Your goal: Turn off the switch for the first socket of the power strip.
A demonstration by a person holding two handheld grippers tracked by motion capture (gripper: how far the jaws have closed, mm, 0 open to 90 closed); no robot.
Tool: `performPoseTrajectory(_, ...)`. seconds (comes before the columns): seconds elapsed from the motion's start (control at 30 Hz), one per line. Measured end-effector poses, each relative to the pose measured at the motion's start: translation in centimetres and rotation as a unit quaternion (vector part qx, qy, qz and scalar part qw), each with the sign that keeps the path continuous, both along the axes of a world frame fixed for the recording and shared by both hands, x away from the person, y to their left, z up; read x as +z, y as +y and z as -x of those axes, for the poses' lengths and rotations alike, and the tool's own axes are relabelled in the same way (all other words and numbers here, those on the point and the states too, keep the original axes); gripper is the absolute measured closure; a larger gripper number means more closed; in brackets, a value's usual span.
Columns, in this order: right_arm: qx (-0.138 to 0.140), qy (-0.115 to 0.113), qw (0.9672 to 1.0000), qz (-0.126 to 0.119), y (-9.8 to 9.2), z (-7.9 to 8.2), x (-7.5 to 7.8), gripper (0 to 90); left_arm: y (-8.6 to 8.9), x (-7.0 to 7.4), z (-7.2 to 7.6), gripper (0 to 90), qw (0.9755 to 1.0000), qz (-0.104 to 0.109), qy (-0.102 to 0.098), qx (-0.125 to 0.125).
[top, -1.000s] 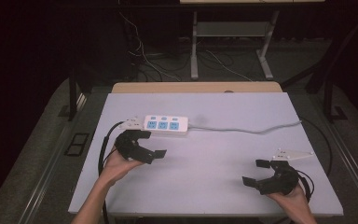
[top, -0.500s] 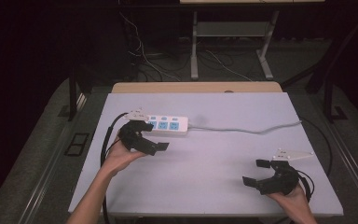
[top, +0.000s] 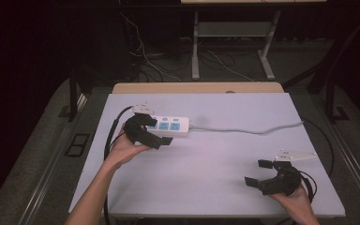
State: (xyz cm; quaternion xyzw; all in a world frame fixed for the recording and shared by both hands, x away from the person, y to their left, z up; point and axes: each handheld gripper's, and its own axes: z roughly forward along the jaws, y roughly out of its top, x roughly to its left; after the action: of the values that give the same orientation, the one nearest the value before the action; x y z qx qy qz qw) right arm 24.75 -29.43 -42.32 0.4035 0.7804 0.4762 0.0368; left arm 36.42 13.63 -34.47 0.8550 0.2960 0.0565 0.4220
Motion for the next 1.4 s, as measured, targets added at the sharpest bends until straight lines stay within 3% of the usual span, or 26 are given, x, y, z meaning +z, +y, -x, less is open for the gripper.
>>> performPoseTrajectory(1.03, 0.003, 0.002, 1.0, 0.0, -0.1, 0.0, 0.0, 0.5, -3.0, 1.9, -3.9, 0.0, 0.9989, -0.039, -0.01, -0.025)
performPoseTrajectory(1.4, 0.004, 0.002, 1.0, 0.0, -0.1, 0.1, -0.1, 0.5, -3.7, 1.9, -5.7, 0.3, 0.9982, -0.055, -0.007, -0.025)
